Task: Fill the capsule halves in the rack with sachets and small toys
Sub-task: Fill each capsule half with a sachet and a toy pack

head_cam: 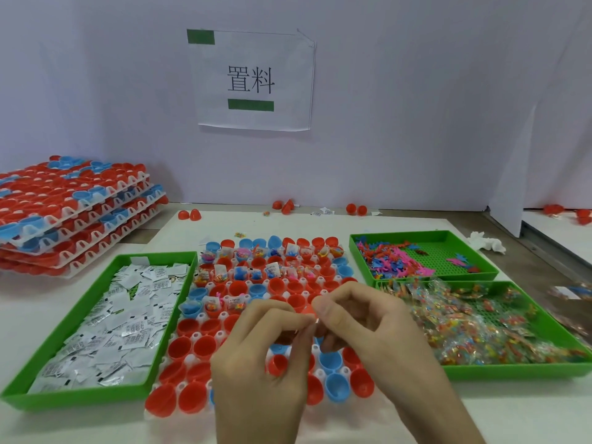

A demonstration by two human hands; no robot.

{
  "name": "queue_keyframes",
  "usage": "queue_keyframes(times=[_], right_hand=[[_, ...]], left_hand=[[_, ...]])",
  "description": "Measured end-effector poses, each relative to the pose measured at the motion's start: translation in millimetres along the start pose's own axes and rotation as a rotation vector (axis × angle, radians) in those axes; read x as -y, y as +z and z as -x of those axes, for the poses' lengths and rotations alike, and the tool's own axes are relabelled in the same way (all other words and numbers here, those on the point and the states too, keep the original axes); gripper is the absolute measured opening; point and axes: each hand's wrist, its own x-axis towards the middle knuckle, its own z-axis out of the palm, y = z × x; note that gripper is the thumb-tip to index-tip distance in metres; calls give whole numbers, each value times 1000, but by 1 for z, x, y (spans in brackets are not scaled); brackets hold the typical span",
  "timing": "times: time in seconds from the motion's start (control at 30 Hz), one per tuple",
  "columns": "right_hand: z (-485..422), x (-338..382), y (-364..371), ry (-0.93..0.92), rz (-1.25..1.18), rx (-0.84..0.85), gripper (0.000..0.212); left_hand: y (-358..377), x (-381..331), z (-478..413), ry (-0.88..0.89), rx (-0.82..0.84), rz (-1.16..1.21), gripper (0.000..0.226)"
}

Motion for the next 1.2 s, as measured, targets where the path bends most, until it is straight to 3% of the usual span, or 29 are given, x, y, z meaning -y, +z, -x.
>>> queue_keyframes(times=[0.13,0.2,0.3,0.37,0.5,0.63,0.8,0.87,0.97,1.07,1.2], right_hand=[[-2,0,0,-37,3,-44,30],[-1,1,-2,-84,27,-64,22],[0,2,-5,-46,13,-51,22],[1,1,-2,-18,-1,-35,27],[1,-2,3,-78,0,-101,23],[2,-2,0,-95,-38,-110,21],[-7,3,-9,-141,-44,-148,25],[-23,5,-22,-169,34,-229,24],[-58,8,-48,-200,332,-272,26],[-98,3,-61,-195,647,-152,23],[-142,-15,-63,-142,900,19,26]], left_hand=[[-2,3,2,-56,-20,114,6],[-4,5,2,-118,-42,176,15],[-6,8,1,-10,7,41,4],[-3,6,1,49,1,-39,13],[5,-3,5,63,-73,-19,22],[3,3,8,62,-78,-14,8],[-7,4,3,78,15,43,12],[-23,19,-3,6,86,5,3],[-60,57,-22,-189,167,-139,21],[-95,100,-45,-360,179,-335,27],[-119,152,-48,-627,393,-554,15]])
